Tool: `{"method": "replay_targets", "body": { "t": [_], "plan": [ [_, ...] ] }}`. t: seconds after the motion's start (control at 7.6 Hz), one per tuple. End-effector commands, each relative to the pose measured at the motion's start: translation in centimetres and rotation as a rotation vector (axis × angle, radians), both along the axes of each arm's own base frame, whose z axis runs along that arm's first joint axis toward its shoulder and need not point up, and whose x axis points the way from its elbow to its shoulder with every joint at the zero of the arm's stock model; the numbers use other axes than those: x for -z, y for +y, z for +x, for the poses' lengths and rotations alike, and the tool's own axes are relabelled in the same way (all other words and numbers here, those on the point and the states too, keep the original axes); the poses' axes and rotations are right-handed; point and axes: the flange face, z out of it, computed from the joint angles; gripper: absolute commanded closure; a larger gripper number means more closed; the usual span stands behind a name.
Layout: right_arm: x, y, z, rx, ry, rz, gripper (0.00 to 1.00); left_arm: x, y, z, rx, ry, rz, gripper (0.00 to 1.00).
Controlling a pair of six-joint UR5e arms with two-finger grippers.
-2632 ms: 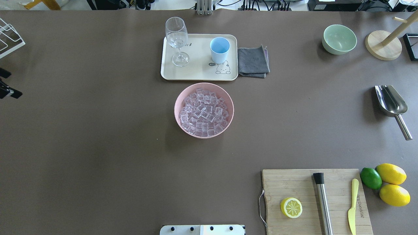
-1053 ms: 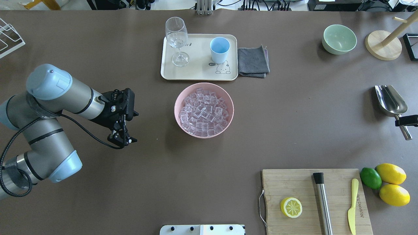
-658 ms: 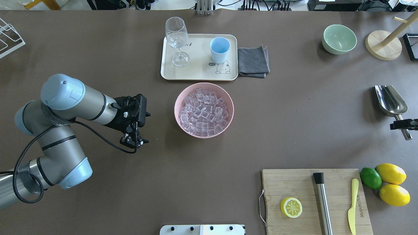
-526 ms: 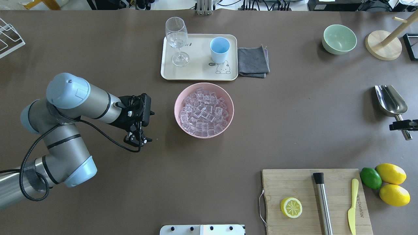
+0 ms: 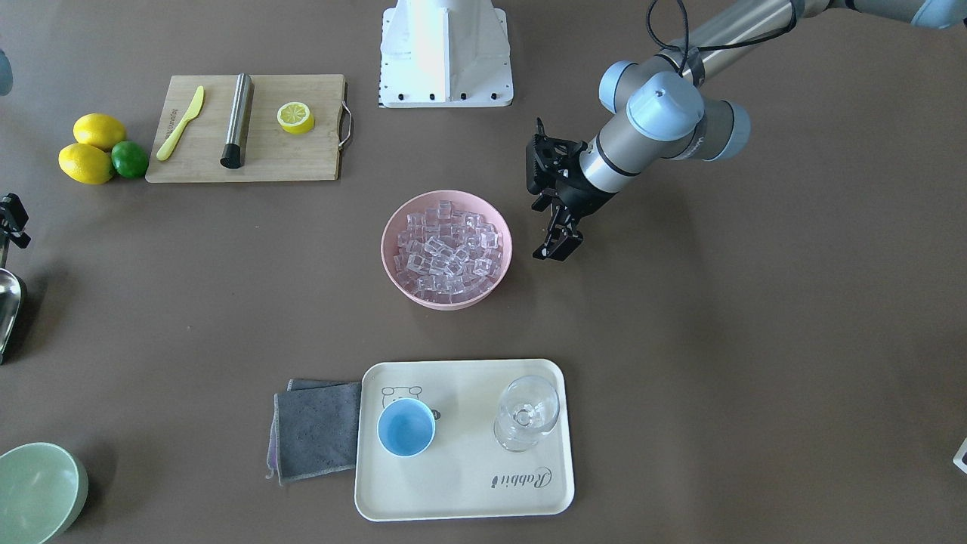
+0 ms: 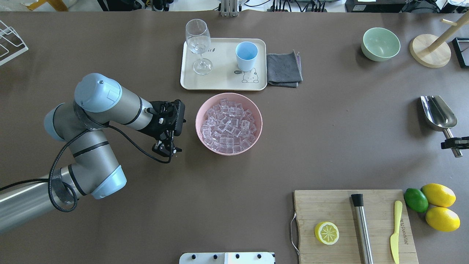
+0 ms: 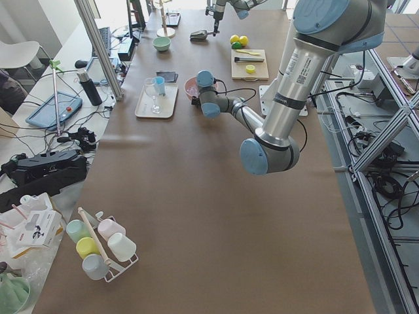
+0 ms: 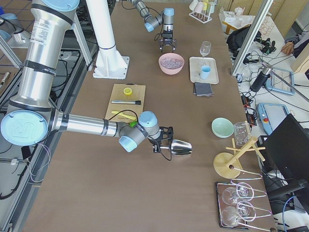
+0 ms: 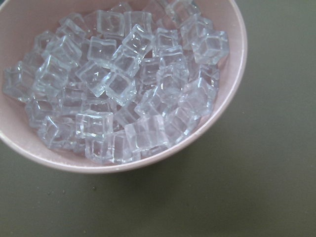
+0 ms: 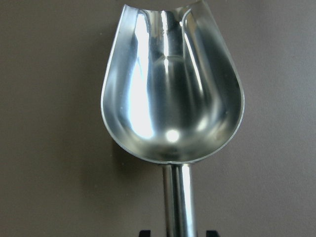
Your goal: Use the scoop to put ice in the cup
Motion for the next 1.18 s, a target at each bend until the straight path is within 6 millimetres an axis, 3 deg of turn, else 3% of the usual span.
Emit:
{"method": "replay_targets", "body": {
  "t": [0.0,0.13,0.26,0.53,0.66,1.05],
  "plan": [
    [0.1,0.8,0.4,0.002,0.001,-0.002,0.69,1.7,-2.3,0.2,-0.010,-0.044,0.010,0.01],
    [0.2,0.9,0.4,0.004,0.001,-0.002,0.82,3.2,-3.6,0.9,-0.022,-0.065,-0.021,0.01],
    [0.2,0.9,0.4,0.005,0.001,-0.001,1.00,2.9,-4.1,1.2,-0.030,-0.070,-0.036,0.01],
    [0.7,1.1,0.4,0.054,0.006,0.046,1.00,2.5,-4.1,1.1,-0.030,-0.070,-0.042,0.01],
    [2.0,1.5,0.6,0.108,0.006,0.096,1.00,2.5,-4.1,1.1,-0.029,-0.070,-0.043,0.01],
    [8.8,0.0,1.0,0.253,0.053,0.209,1.00,2.3,-3.8,1.6,-0.034,-0.065,-0.042,0.01]
  ]
}}
